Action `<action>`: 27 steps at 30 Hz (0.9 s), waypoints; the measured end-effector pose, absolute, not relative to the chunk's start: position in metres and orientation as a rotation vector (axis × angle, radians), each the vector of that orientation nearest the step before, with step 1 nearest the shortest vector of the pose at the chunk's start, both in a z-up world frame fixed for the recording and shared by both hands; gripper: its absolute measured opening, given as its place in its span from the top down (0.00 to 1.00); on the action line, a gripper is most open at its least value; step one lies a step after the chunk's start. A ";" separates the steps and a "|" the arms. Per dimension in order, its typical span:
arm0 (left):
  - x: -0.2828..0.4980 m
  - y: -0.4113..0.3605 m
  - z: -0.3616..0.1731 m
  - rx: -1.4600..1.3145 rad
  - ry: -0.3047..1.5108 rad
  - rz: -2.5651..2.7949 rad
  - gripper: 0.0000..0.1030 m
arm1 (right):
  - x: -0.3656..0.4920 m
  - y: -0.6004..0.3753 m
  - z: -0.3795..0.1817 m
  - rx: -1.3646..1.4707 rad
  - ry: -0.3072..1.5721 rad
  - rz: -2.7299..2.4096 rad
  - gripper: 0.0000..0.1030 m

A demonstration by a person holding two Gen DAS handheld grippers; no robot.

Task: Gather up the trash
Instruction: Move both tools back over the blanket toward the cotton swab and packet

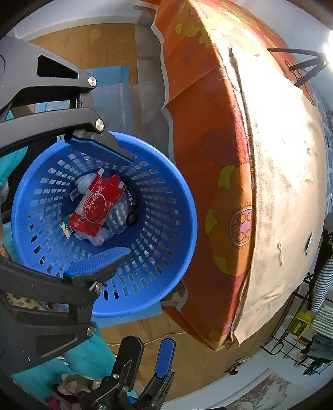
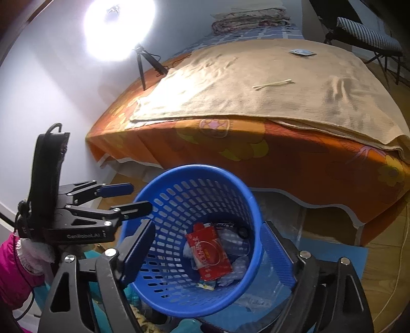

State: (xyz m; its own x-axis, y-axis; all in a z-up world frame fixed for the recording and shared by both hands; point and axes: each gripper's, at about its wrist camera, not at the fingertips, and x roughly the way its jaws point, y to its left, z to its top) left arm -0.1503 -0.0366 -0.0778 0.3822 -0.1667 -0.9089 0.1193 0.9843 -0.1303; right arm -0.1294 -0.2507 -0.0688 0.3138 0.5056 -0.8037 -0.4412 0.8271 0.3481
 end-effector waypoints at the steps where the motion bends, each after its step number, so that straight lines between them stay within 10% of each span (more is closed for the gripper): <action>1: -0.150 -0.037 -0.078 -0.049 1.164 -0.181 0.34 | -0.129 -0.251 -0.069 0.065 1.086 0.615 0.16; 27: -0.073 -0.068 -0.033 0.019 1.030 -0.263 0.34 | -0.050 -0.279 -0.008 -0.083 0.924 0.329 0.00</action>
State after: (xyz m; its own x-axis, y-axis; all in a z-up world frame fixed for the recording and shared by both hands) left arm -0.0727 -0.0676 -0.0333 0.4858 -0.2075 -0.8491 0.2251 0.9683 -0.1078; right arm -0.0499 -0.2792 -0.0080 0.5564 0.2436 -0.7944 -0.3139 0.9468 0.0705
